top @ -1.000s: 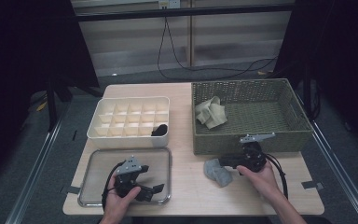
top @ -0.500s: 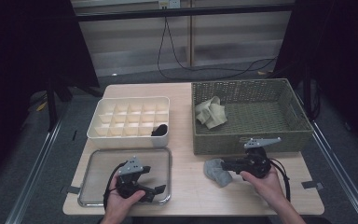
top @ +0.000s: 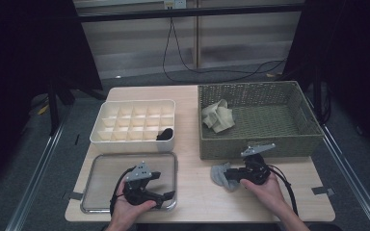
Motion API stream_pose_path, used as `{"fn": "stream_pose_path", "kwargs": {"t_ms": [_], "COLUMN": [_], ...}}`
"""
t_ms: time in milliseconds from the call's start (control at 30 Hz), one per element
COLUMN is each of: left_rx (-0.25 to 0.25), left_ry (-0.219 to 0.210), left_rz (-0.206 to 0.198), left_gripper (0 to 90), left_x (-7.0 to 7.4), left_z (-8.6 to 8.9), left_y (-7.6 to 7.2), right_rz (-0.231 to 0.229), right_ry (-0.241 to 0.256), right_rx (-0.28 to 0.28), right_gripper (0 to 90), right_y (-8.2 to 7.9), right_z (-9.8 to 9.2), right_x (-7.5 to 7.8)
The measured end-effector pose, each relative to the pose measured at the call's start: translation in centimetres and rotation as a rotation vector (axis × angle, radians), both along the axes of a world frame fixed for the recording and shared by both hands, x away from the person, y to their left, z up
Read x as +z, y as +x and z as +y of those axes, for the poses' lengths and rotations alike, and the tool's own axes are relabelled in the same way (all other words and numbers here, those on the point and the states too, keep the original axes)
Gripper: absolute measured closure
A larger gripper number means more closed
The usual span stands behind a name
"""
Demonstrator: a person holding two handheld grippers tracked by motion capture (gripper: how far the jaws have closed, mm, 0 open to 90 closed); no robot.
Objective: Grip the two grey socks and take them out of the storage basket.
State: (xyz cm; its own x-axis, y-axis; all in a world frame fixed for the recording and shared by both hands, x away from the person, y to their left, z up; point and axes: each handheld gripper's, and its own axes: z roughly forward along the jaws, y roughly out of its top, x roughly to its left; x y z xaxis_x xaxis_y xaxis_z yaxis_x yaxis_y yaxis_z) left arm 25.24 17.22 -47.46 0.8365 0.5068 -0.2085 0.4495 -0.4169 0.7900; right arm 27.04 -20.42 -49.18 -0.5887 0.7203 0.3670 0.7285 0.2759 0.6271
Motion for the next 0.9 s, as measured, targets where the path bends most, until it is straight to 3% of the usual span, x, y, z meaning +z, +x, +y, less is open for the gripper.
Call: {"fn": "stream_pose_path", "kwargs": {"t_ms": [200, 233, 700, 900], "left_rx": [-0.026, -0.031, -0.092, -0.106], "left_ry": [-0.001, 0.007, 0.028, 0.041], "left_rz": [-0.002, -0.007, 0.009, 0.002], "left_gripper": [22.7, 27.8, 43.4, 52.2], "left_x": [-0.1, -0.1, 0.0, 0.5], "left_z": [-0.2, -0.3, -3.0, -4.4], "left_y": [-0.1, -0.1, -0.5, 0.5], "right_rz": [0.005, 0.006, 0.01, 0.003], "right_ry": [-0.008, -0.006, -0.011, 0.045], "right_rx": [0.008, 0.01, 0.062, 0.046], "right_gripper": [75.6, 75.7, 75.3, 75.4], "right_y": [0.1, 0.0, -1.5, -2.0], "right_z": [0.5, 0.5, 1.8, 1.8], "right_x": [-0.5, -0.6, -0.4, 0.6]}}
